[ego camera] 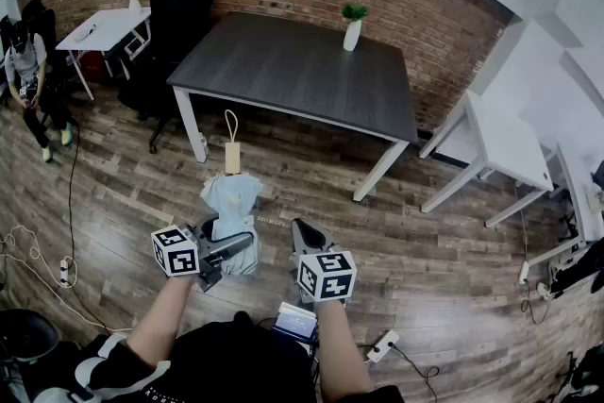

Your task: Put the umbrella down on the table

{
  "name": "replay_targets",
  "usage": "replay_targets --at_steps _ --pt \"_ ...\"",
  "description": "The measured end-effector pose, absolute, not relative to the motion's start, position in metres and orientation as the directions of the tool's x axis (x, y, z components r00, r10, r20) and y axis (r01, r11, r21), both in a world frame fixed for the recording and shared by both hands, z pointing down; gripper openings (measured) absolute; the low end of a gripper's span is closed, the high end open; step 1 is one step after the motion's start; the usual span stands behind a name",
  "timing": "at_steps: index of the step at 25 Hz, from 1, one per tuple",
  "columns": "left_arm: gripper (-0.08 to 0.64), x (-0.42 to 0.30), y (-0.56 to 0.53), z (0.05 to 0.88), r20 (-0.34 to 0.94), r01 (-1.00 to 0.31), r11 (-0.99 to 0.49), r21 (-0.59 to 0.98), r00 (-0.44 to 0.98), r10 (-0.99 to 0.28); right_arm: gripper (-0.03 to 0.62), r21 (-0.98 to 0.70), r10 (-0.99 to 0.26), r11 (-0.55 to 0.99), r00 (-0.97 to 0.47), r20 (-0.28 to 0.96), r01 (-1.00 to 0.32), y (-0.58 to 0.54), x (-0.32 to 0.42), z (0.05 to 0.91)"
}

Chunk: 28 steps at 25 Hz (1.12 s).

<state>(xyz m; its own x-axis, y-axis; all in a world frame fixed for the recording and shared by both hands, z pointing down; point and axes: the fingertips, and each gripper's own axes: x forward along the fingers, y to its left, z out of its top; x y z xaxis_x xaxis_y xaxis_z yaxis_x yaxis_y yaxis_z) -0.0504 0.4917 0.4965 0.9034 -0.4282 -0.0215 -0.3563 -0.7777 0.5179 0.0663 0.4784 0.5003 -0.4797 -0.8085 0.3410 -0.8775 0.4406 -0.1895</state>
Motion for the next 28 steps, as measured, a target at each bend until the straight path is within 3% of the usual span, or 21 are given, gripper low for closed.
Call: replay_targets --at_steps 28 --pt "0.334 0.018 0.445 0.503 0.022 -0.418 -0.72 0.554 0.872 -0.489 0.008 -0.273 -0.748 0.495 -0.565 0.348 -0.825 0.426 0.136 0.508"
